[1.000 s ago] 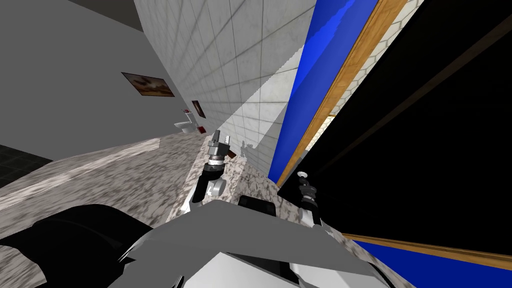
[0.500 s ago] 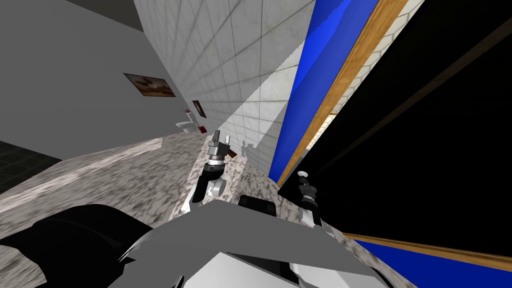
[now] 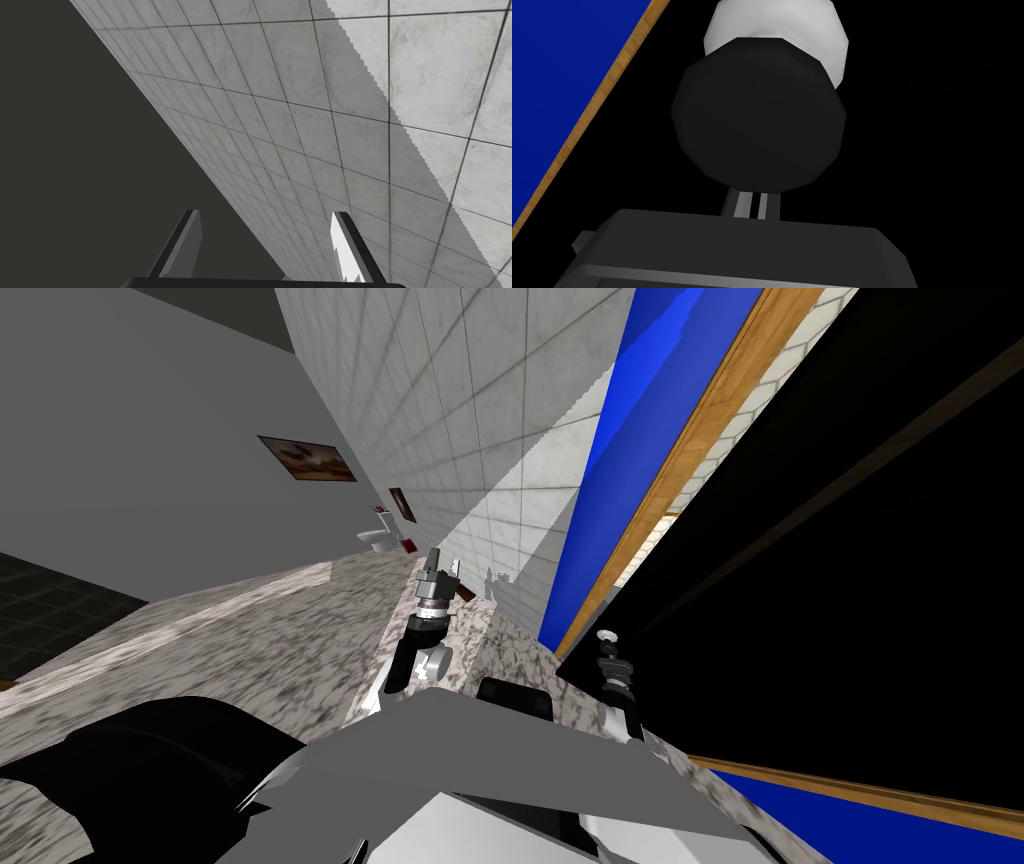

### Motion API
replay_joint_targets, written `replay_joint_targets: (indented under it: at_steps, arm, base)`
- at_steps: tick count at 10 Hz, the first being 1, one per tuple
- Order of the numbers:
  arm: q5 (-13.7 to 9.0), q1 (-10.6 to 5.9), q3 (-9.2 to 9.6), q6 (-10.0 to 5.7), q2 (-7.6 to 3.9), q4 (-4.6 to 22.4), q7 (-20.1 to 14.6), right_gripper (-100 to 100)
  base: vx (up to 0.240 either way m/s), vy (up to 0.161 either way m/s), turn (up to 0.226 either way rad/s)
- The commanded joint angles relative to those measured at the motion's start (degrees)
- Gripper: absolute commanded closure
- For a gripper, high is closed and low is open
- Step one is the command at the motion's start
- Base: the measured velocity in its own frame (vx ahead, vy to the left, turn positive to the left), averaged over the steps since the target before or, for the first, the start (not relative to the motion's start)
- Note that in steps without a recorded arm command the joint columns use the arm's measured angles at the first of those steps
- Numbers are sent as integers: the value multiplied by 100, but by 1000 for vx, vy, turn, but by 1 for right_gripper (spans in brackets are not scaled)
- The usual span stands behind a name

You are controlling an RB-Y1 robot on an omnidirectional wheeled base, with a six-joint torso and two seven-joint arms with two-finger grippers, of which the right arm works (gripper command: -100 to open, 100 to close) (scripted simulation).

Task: Pull the door open

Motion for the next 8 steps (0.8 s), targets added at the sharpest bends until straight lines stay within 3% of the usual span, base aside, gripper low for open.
replay_joint_targets:
  at_steps: [1,2,5,8]
  arm:
    - [-4,-183,65,-175,37,89,-198,100]
    - [-103,-198,73,-141,73,303,-396,-100]
    - [-288,-217,127,-117,189,191,-833,-100]
    - [-463,-234,177,-94,299,85,-1246,-100]
  base:
    - [-28,-4,17]
    - [-80,-10,16]
    - [-134,-30,9]
    - [-104,33,65]
